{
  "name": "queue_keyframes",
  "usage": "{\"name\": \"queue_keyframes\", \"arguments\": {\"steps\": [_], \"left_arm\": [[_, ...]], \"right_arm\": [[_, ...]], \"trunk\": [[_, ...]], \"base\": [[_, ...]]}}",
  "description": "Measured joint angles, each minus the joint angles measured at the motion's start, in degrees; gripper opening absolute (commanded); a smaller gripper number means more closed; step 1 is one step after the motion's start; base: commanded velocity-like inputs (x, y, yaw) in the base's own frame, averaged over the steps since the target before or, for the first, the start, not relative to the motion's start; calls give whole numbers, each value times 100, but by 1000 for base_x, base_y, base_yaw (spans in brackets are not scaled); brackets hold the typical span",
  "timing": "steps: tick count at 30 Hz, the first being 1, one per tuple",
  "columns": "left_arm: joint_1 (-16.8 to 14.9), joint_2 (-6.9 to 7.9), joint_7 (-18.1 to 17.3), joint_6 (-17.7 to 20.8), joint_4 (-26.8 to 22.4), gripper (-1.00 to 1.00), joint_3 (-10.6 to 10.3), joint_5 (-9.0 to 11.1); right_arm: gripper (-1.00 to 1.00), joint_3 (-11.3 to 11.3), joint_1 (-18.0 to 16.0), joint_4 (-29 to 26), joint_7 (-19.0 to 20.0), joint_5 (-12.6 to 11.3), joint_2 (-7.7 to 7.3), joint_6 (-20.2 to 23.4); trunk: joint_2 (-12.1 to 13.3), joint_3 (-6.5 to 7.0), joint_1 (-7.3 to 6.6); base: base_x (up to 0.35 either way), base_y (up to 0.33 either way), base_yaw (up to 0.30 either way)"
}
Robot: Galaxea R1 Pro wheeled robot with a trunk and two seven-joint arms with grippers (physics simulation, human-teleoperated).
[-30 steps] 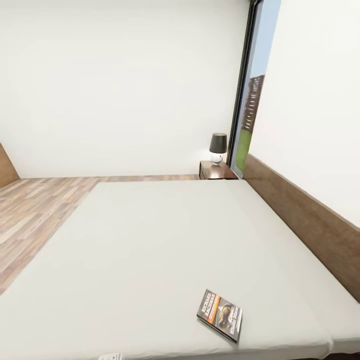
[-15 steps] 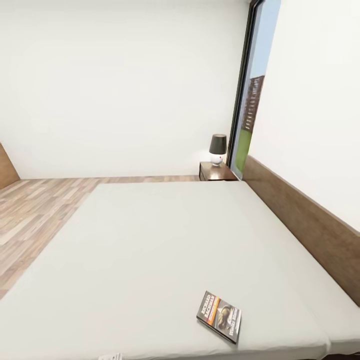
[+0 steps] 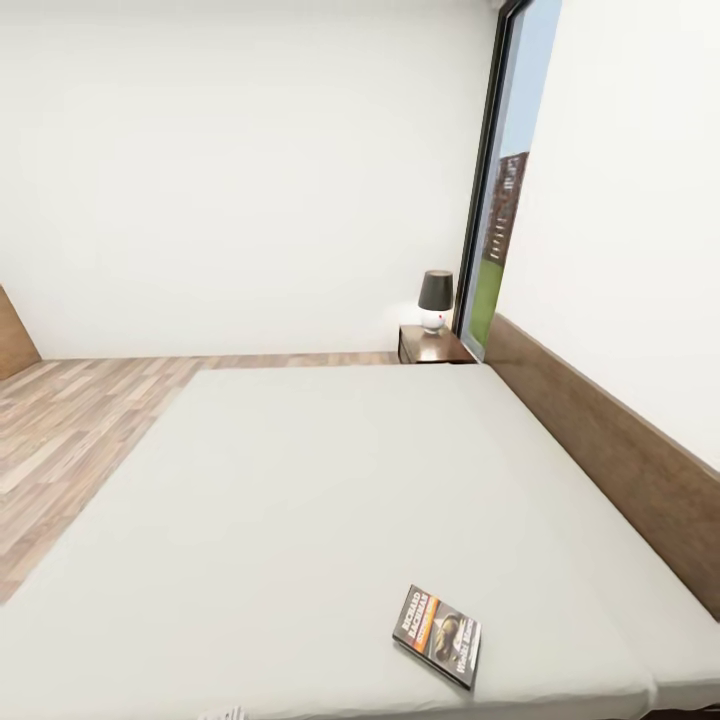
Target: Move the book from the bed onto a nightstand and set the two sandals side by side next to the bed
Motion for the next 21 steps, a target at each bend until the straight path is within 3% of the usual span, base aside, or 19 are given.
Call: {"name": "queue_keyframes", "arguments": {"steps": [21], "left_arm": [[0, 0, 0, 0, 0, 100, 0, 0]], "right_arm": [[100, 0, 0, 0, 0, -3, 0, 2]], "trunk": [[843, 378, -462]], "base": [[0, 0, 0]]}}
